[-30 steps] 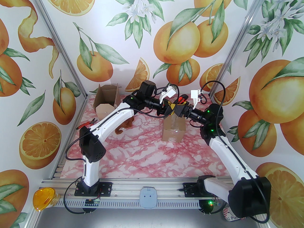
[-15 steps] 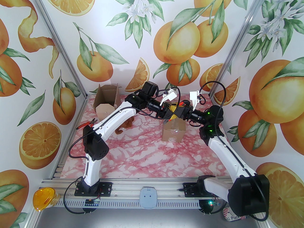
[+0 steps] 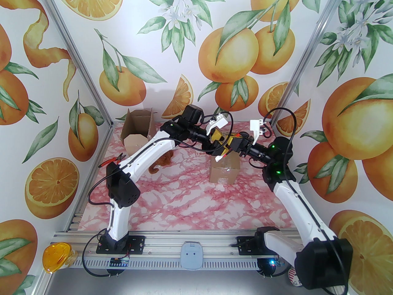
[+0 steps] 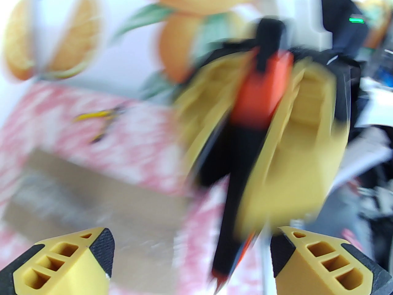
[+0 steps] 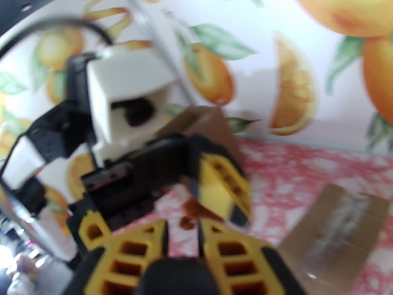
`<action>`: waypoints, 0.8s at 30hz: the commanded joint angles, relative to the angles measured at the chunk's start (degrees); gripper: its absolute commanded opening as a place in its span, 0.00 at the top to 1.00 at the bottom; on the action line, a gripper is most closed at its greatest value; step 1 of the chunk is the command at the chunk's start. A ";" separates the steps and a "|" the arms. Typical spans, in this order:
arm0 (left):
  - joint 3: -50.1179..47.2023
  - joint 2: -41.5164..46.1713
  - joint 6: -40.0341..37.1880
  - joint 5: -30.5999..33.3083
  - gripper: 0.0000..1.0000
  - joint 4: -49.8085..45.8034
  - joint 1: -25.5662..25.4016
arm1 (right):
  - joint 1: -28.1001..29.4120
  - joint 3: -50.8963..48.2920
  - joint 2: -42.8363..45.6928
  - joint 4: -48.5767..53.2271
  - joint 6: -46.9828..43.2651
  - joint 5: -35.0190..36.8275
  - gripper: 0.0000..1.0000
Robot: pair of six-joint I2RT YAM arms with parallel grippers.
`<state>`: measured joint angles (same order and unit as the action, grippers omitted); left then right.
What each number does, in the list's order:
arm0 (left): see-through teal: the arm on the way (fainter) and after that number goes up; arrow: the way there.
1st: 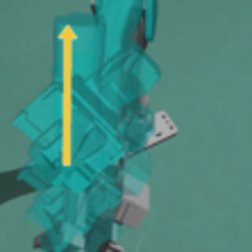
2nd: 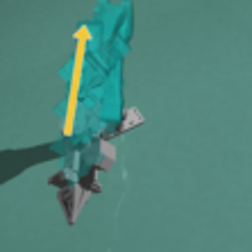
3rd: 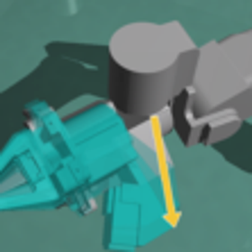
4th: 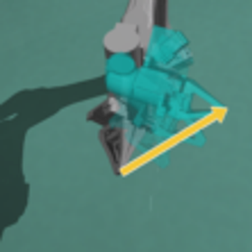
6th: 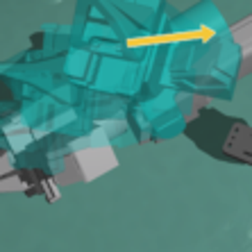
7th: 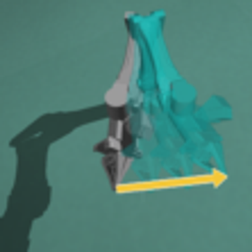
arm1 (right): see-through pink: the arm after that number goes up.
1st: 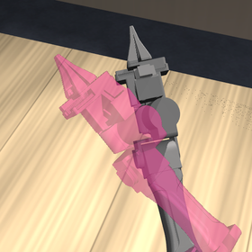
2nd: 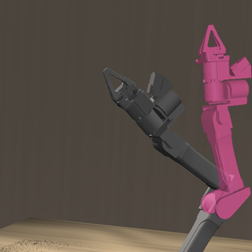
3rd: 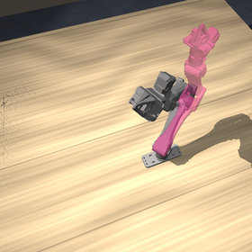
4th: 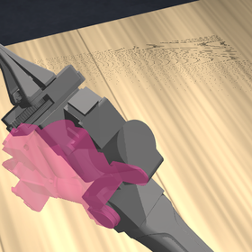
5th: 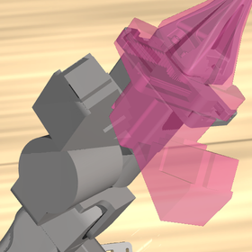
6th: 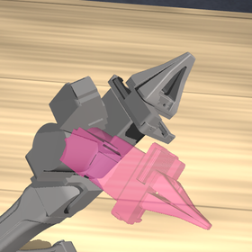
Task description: Unpack the express box
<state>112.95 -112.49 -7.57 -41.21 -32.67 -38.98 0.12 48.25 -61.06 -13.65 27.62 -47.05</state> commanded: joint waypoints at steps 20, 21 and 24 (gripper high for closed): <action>-22.32 2.08 20.88 9.93 0.00 21.58 0.66 | -2.17 8.74 -8.68 24.14 -18.48 63.91 0.84; -22.56 1.87 21.14 9.38 0.00 21.21 0.52 | -2.14 9.93 -11.10 25.53 -17.99 62.61 0.84; -24.31 1.85 22.63 8.22 0.00 22.35 0.47 | -1.36 14.91 -18.77 31.37 -17.10 59.84 0.84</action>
<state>90.19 -110.52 12.88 -30.11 -12.14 -38.20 -2.24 58.76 -74.87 11.66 11.53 12.29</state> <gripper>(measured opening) 0.998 0.215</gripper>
